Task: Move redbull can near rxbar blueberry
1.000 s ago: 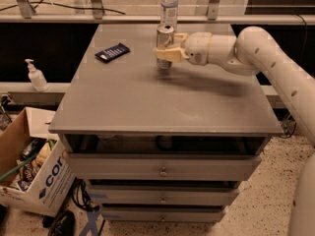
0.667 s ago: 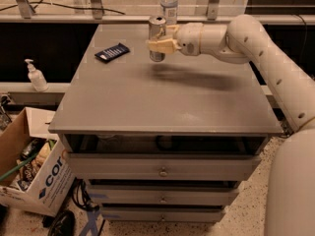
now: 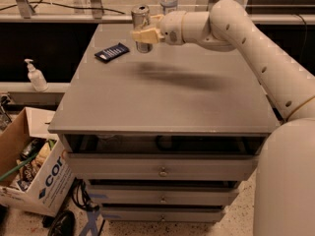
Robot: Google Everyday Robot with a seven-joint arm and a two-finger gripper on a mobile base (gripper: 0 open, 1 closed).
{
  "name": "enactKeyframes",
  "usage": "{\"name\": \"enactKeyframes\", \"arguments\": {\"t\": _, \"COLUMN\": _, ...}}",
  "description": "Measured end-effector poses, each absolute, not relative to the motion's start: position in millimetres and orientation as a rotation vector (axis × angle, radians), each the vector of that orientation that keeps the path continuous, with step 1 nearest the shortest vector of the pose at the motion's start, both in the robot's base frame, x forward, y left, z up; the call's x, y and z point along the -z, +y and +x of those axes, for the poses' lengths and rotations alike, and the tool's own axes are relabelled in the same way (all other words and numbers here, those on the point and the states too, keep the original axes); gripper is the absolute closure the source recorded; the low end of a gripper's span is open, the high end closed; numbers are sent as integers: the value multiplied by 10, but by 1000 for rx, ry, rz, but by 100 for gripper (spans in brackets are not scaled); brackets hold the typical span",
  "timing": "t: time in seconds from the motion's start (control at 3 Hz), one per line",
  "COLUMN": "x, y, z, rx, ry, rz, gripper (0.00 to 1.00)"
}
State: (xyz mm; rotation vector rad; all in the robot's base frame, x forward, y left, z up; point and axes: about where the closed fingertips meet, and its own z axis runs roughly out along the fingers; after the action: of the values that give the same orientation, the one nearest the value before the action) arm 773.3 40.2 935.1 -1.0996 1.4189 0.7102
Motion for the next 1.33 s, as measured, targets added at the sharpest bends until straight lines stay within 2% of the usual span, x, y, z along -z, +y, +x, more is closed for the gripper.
{"name": "enactKeyframes", "arguments": {"t": 0.67, "x": -9016, "y": 852, "z": 7900, "rx": -709, "ry": 1492, "rz": -1036, "gripper": 100}}
{"name": "enactKeyframes", "arguments": {"t": 1.33, "x": -8837, "y": 992, "z": 8077, "rx": -692, "ry": 1521, "rz": -987, "gripper": 100}}
